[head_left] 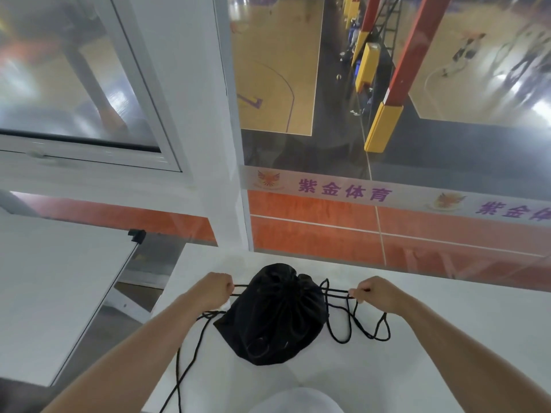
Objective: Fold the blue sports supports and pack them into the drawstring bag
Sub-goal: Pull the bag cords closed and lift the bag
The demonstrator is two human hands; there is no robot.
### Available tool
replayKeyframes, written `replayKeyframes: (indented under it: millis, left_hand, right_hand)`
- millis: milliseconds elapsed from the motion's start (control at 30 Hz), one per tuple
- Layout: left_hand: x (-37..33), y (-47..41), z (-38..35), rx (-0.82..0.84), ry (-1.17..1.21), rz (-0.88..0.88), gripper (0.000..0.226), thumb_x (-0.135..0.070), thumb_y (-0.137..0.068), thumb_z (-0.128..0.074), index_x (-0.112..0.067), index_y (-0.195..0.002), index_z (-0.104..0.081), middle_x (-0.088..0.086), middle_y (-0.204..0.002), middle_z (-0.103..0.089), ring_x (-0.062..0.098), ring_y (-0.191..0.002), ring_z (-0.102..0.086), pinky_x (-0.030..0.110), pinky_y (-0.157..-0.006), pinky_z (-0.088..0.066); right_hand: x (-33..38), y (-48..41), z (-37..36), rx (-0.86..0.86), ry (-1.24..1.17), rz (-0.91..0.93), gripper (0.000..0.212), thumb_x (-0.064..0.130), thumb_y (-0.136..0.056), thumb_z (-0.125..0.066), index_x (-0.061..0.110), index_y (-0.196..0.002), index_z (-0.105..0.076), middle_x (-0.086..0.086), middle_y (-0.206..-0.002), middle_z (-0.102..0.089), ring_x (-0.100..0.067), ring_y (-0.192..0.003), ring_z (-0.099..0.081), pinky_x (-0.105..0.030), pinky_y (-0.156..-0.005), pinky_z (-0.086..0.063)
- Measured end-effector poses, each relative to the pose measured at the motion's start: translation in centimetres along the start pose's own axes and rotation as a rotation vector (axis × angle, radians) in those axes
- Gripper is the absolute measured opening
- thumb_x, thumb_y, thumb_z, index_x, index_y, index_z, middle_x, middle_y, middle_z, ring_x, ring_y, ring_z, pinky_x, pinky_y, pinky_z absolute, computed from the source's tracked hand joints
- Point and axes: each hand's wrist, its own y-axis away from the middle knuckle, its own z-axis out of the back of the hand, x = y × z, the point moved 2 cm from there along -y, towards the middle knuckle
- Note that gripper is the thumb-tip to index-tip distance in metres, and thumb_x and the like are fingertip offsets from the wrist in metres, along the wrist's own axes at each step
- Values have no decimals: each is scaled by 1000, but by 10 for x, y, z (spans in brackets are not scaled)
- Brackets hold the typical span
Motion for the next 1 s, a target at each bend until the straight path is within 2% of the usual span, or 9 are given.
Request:
replayKeyframes:
  millis: [100, 200, 300, 367, 467, 600, 767, 867, 1000]
  left_hand:
    - [-57, -1, -13, 39, 135, -178, 64, -41, -88, -51, -25, -149, -38, -2, -152, -41, 19, -137, -41, 39, -114, -36]
    - [-96, -2, -35, 82, -16, -221, 90, -66, -73, -56, -25, -149, -32, -4, -148, -43, 21, -134, -42, 45, -110, -38]
    - [-108, -1, -49, -85, -179, -181, 62, -59, -78, -56, -20, -126, -49, -3, -120, -58, 23, -114, -56, 40, -95, -42]
    - [-115, 5, -54, -194, -92, -195, 37, -49, -83, -53, -22, -110, -54, -7, -103, -62, 19, -99, -61, 33, -82, -41]
    - [-127, 18, -51, -263, -34, -263, 22, -39, -86, -53, -23, -100, -54, -8, -96, -62, 18, -90, -60, 30, -73, -35]
    - [-133, 26, -35, -321, 27, -293, 18, -33, -89, -54, -23, -103, -57, -6, -99, -64, 19, -91, -61, 31, -74, -45]
    - [-137, 24, -5, -358, 110, -296, 26, -36, -90, -57, -31, -115, -58, -11, -111, -65, 12, -98, -63, 35, -86, -55]
    - [-146, 21, 15, -325, 100, -404, 26, -42, -91, -57, -34, -115, -58, -14, -111, -64, 8, -98, -62, 33, -88, -55]
    - [-176, 18, 36, -305, 28, -582, 25, -35, -91, -62, -26, -113, -61, -8, -110, -65, 15, -99, -62, 32, -86, -53]
  right_hand:
    - [-8, 2, -11, 48, -24, -14, 47, 50, -94, -60, 15, -64, -66, 5, -60, -57, -6, -53, -50, -17, -55, -40]
    - [-9, 2, -16, 68, 26, -37, 43, 46, -96, -57, 21, -60, -59, 6, -65, -62, -12, -66, -59, -18, -61, -43]
    - [3, -2, -19, 24, 124, 11, 24, 48, -94, -61, 26, -101, -66, 8, -107, -66, -17, -109, -63, -22, -85, -44]
    - [19, -7, -27, 28, 116, 92, 73, 54, -86, -68, 23, -147, -43, 5, -146, -45, -18, -140, -42, -31, -112, -35]
    - [52, -11, -39, 89, 136, 280, 98, 55, -79, -74, 29, -157, -22, 8, -162, -27, -16, -147, -28, -39, -120, -26]
    - [75, -10, -45, 33, 50, 340, 78, 45, -78, -77, 27, -147, -45, 4, -143, -56, -20, -130, -51, -38, -109, -40]
    - [91, 7, -31, -110, -124, 346, 8, 29, -89, -68, 29, -96, -68, 5, -97, -70, -20, -97, -63, -33, -86, -51]
    - [91, 25, -10, -203, -141, 321, 37, 21, -94, -65, 44, -68, -51, 17, -71, -57, -11, -73, -57, -21, -63, -43]
    - [91, 73, 16, -364, -90, 260, 38, 16, -94, -64, 35, -65, -50, 11, -69, -57, -13, -72, -54, -17, -61, -39]
